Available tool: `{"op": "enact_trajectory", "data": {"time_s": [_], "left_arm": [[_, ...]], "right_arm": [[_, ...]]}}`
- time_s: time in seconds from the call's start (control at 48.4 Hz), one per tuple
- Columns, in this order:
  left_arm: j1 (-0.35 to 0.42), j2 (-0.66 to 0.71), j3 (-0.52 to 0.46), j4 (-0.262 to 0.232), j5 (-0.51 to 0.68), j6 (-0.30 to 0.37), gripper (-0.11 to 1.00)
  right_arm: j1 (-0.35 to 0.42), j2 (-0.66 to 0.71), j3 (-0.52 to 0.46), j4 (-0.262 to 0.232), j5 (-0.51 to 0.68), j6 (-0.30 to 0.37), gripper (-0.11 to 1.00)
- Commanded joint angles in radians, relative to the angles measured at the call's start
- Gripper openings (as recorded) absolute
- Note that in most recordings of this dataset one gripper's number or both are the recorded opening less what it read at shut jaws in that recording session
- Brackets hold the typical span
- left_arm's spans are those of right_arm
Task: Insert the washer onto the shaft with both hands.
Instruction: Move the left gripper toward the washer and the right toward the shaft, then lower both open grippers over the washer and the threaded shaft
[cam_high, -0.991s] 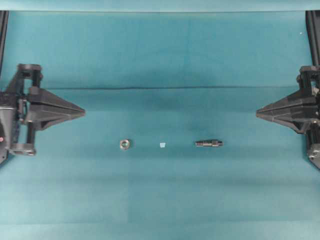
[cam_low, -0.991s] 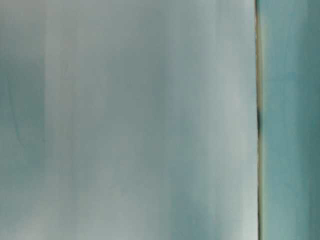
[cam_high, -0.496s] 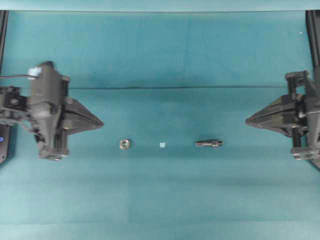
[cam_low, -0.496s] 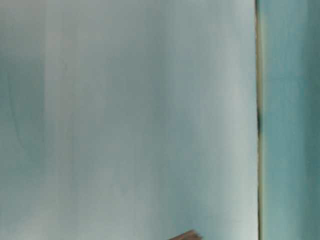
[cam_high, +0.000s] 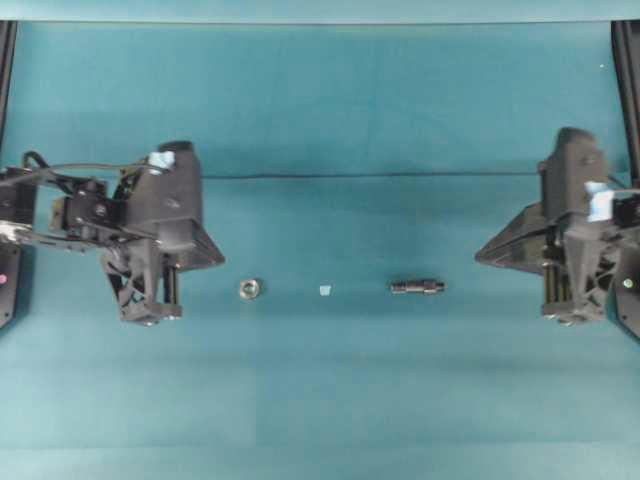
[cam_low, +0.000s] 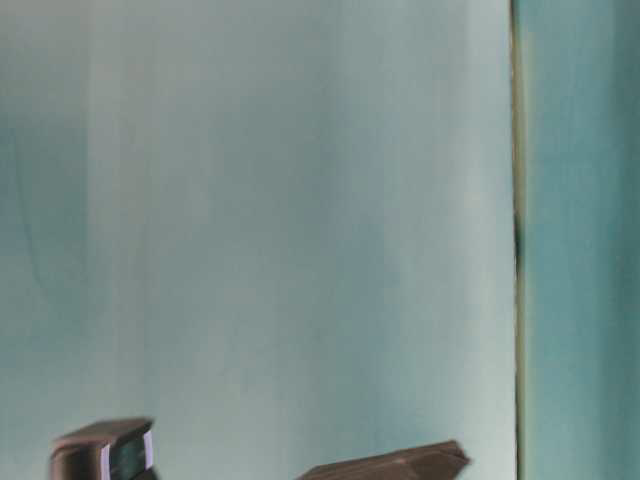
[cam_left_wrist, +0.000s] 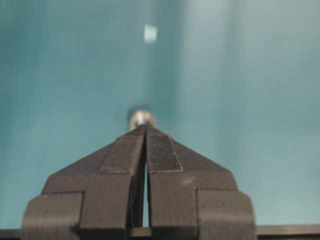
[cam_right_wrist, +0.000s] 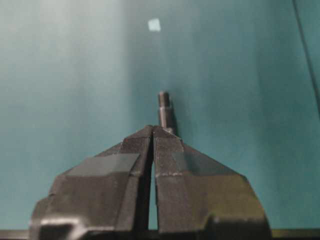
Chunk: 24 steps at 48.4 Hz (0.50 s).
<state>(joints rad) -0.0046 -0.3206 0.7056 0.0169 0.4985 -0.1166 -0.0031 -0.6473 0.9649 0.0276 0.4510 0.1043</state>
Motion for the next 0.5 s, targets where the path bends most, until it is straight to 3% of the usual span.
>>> {"op": "enact_trajectory", "data": {"time_s": [0.0, 0.475], "left_arm": [[-0.002, 0.014, -0.035, 0.003, 0.012, 0.002, 0.02], [-0.025, 0.141, -0.107, 0.003, 0.098, 0.000, 0.02]], "right_arm": [[-0.002, 0.032, -0.040, -0.008, 0.025, 0.003, -0.08], [-0.002, 0.193, -0.135, -0.043, 0.153, -0.002, -0.08]]}}
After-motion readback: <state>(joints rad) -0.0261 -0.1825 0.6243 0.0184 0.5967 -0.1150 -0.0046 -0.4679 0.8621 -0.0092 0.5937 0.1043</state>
